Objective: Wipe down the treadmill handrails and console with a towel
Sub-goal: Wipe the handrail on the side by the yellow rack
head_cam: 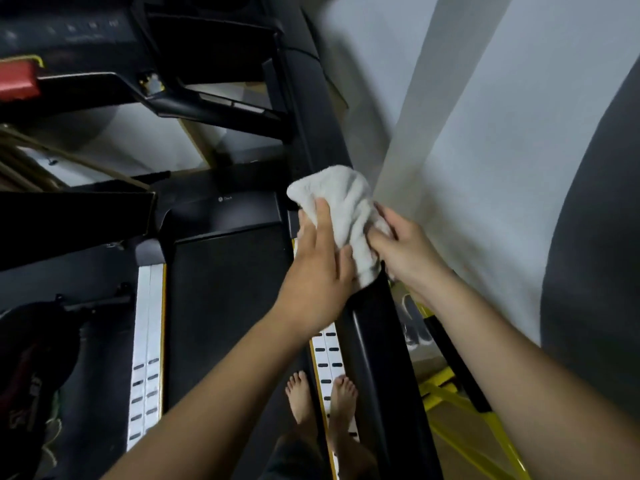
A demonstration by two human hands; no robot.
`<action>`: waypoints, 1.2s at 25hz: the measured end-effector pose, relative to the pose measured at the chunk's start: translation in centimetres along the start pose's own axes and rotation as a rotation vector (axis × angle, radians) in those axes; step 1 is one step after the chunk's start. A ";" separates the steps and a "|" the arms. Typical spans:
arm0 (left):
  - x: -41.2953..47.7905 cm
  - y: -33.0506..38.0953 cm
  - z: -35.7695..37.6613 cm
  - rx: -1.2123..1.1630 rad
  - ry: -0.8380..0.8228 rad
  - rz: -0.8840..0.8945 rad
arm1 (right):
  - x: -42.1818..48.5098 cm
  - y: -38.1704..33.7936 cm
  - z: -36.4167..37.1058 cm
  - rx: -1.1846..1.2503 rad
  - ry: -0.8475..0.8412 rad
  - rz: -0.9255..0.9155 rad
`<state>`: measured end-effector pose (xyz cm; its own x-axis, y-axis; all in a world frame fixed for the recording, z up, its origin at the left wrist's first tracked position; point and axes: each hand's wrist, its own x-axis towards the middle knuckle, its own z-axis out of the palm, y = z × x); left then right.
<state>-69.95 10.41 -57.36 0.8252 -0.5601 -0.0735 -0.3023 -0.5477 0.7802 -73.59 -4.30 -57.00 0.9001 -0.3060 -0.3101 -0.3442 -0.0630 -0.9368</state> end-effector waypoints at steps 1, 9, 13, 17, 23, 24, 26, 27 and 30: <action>-1.0 -0.1 0.0 0.005 -0.036 0.005 | -1.5 0.8 -0.4 -0.009 -0.037 0.042; 10.9 1.5 -2.6 0.812 -0.097 0.132 | 3.9 2.2 -0.7 0.210 -0.047 0.030; 6.7 1.2 -2.7 0.839 -0.179 0.431 | -0.7 5.2 -1.6 0.216 -0.141 0.195; 11.2 0.6 -4.8 0.818 -0.364 0.609 | 1.3 4.7 -1.0 0.147 -0.115 0.263; 11.4 0.7 -3.6 0.880 -0.237 0.584 | 2.7 3.5 0.5 0.261 -0.016 0.029; 11.1 0.7 -3.9 0.868 -0.245 0.596 | 2.3 3.4 0.7 0.282 0.008 0.101; 11.7 1.4 -4.0 0.893 -0.293 0.613 | 2.0 5.8 0.5 0.255 -0.052 0.152; 12.3 2.0 -3.6 0.951 -0.338 0.608 | 2.7 6.4 0.5 0.214 -0.056 0.134; 14.3 4.7 -1.2 1.185 -0.529 0.499 | 4.7 6.1 0.6 0.245 -0.084 0.149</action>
<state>-58.96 0.54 -53.99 0.3155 -0.8707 -0.3773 -0.9476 -0.2683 -0.1731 -71.28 -5.56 -64.29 0.8671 -0.2140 -0.4497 -0.4087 0.2105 -0.8881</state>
